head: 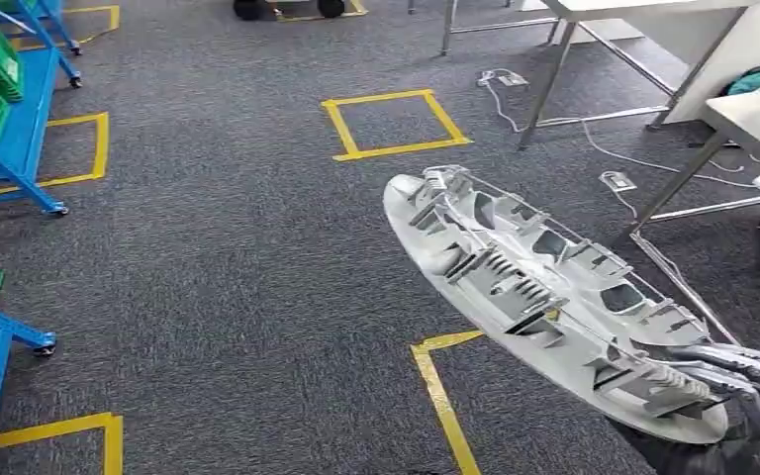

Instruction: Take the parts from the cabinet and place them on the table.

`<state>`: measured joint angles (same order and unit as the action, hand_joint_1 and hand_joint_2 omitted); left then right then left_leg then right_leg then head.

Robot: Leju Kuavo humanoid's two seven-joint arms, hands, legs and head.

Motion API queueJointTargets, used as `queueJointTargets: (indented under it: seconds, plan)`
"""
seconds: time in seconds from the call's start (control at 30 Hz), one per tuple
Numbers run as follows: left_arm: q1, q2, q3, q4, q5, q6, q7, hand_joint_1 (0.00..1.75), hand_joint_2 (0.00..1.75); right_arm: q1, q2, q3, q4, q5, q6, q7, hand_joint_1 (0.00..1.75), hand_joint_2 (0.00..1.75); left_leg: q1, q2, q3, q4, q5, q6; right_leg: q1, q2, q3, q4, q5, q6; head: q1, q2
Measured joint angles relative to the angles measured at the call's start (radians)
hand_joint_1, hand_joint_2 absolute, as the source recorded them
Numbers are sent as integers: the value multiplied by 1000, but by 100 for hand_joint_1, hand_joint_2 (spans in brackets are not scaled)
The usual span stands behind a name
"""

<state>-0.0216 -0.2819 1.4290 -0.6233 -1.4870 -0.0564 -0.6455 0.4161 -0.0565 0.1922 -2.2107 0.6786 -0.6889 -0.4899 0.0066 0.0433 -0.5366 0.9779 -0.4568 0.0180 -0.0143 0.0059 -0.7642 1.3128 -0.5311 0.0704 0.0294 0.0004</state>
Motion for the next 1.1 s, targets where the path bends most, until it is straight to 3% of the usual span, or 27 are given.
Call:
queueJointTargets:
  seconds: [0.03, 0.07, 0.1, 0.13, 0.17, 0.23, 0.27, 0.3, 0.33, 0.4, 0.43, 0.47, 0.5, 0.57, 0.6, 0.63, 0.67, 0.7, 0.77, 0.8, 0.83, 0.87, 0.93, 0.97, 1.0, 1.03, 1.1]
  plan:
    - [-1, 0, 0, 0, 0, 0, 1, 0, 175, -3, 0, 4, 1, 4, 0, 10, 115, 175, 2, 11, 4, 0, -4, -4, -3, -4, 29, -58, 39, 2, 0, 0]
    - [-2, 0, 0, 0, 0, 1, 7, 0, 175, -7, 0, 7, 2, 8, 0, 19, 115, 175, 4, 23, 11, 1, -10, -8, -5, -17, 78, -153, 87, 6, 0, 0]
    - [-2, 1, 0, 0, 0, 3, 14, 0, 175, -10, 0, 11, 4, 11, 0, 22, 115, 175, 5, 31, 21, 1, -17, -15, -7, -49, 127, -245, 129, 9, 0, 0]
    - [-1, 6, 0, 0, 0, 6, 19, 0, 175, -17, 0, 17, 9, 13, 0, 23, 115, 175, -4, 39, 24, 1, -22, -23, 6, -102, 148, -277, 112, 18, 2, 0]
    - [-1, 10, 0, 0, 0, 8, 21, 0, 175, -27, 0, 25, 12, 13, 0, 23, 115, 175, -9, 48, 22, 11, -27, -28, 6, -95, 154, -290, 115, -4, 4, 0]
    - [-2, 10, 0, 1, 0, 11, 23, 0, 175, -33, 0, 33, 19, 18, 0, 23, 115, 175, -12, 69, 30, 4, -29, -30, 7, -74, 146, -284, 108, -20, -10, 0]
    - [-4, 11, 0, 1, -1, 16, 24, 0, 175, -34, 0, 34, 22, 21, 0, 24, 115, 175, -10, 83, 31, 1, -31, -33, 9, -60, 142, -285, 109, -28, -6, 0]
    - [-8, 11, 0, 1, -1, 21, 35, 0, 175, -34, 0, 37, 23, 24, 0, 23, 115, 175, -4, 61, 30, 6, -42, -42, 5, -46, 144, -289, 110, -39, -9, 0]
    - [-9, 11, 0, 2, -2, 29, 44, 0, 175, -39, 0, 39, 24, 28, 0, 21, 115, 175, -1, 8, 17, 39, -64, -42, 5, -36, 146, -289, 110, -44, -11, 0]
    - [-3, 11, 0, 6, -2, 13, 39, 0, 175, -47, 0, 40, 25, 38, 0, 12, 115, 175, -2, -32, -71, 204, -135, -40, 5, -9, 145, -289, 108, -54, -18, 0]
    - [0, 7, 0, -3, -2, -26, 31, 0, 175, -46, 2, 40, 24, 44, 0, 2, 115, 175, -2, -36, -123, 291, -160, -39, 6, 6, 147, -289, 107, -56, -17, 0]
    - [4, -3, -1, -34, -2, -82, 24, 0, 175, -46, 5, 38, 24, 52, 0, -8, 115, 175, -3, -38, -165, 350, -166, -37, 8, 22, 149, -289, 105, -58, -17, 0]
    - [6, -13, -1, -73, -2, -134, 18, 0, 175, -45, 11, 34, 24, 59, 0, -19, 115, 175, -4, -40, -181, 352, -143, -34, 9, 38, 154, -289, 104, -60, -17, 0]
    - [6, -24, -1, -113, -2, -164, 15, 0, 175, -45, 20, 30, 24, 64, 0, -30, 115, 175, -5, -49, -146, 231, -38, -26, 8, 71, 165, -289, 98, -61, -18, 0]
    - [6, -26, -1, -131, -2, -169, 14, 0, 175, -45, 24, 28, 24, 67, 0, -36, 115, 175, -4, -70, -112, 144, 14, -22, 5, 86, 171, -289, 95, -58, -17, 0]
    - [7, -29, 0, -147, -1, -176, 13, 0, 175, -43, 30, 24, 24, 76, 0, -51, 115, 175, -2, -116, -88, 75, 44, -21, 3, 96, 170, -289, 92, -54, -17, 0]
    - [10, -33, 0, -159, -1, -177, 10, 0, 175, -42, 43, 12, 24, 85, 0, -84, 115, 175, 1, -135, -68, 24, 41, -20, 11, 115, 165, -275, 84, -48, -19, 0]
    - [10, -33, 0, -161, -2, -166, 9, 0, 175, -34, 64, -4, 20, 95, 0, -124, 115, 175, 0, -121, -71, 31, 32, -28, 7, 125, 162, -279, 84, -46, -16, 0]
    - [7, -21, 0, -150, -2, -110, 2, 0, 175, -19, 102, -36, 10, 116, 0, -189, 115, 175, -4, -105, -67, 29, 29, -21, 2, 144, 159, -290, 85, -34, -18, 0]
    - [5, -13, 0, -135, -2, -82, 2, 0, 175, -17, 114, -47, 2, 128, 0, -197, 115, 175, 2, -92, -61, 20, 32, -15, 3, 140, 153, -286, 81, -30, -18, 0]
    - [3, -1, 0, -111, -2, -51, 2, 0, 175, -13, 127, -63, -9, 148, 0, -200, 115, 175, 1, -83, -56, 15, 30, -9, 10, 73, 148, -264, 64, -29, -14, 0]
    - [4, 11, 0, -86, -2, -27, 2, 0, 175, -15, 137, -75, -15, 171, 0, -204, 115, 175, 0, -73, -51, 15, 26, -4, 12, 32, 123, -212, 28, -26, -11, 0]
    - [10, 38, 0, -26, -2, 15, 8, 0, 175, -15, 166, -98, -24, 217, 0, -206, 115, 175, -2, -46, -41, 16, 18, 0, 12, 8, 40, -42, -51, -21, -12, 0]
    - [11, 50, 0, -2, -2, 23, 8, 0, 175, -15, 178, -108, -27, 228, 0, -206, 115, 175, -2, -32, -37, 16, 13, 0, 12, 5, 8, 19, -67, -16, -12, 0]
    - [11, 59, 0, 19, -2, 27, 8, 0, 175, -15, 188, -116, -30, 234, 0, -206, 115, 175, -1, -19, -30, 16, 8, -1, 11, 2, -3, 32, -56, -13, -11, 0]
    - [9, 66, 0, 34, -2, 29, 8, 0, 175, -15, 196, -124, -33, 237, 0, -206, 115, 175, -1, -7, -22, 16, 2, -3, 10, -1, 13, -4, -20, -10, -11, 0]
    - [8, 76, 0, 63, -2, 32, 11, 0, 175, -14, 210, -136, -39, 243, 0, -206, 115, 175, 1, 15, 2, 16, -14, -9, 9, -29, 106, -189, 79, -12, -11, 0]
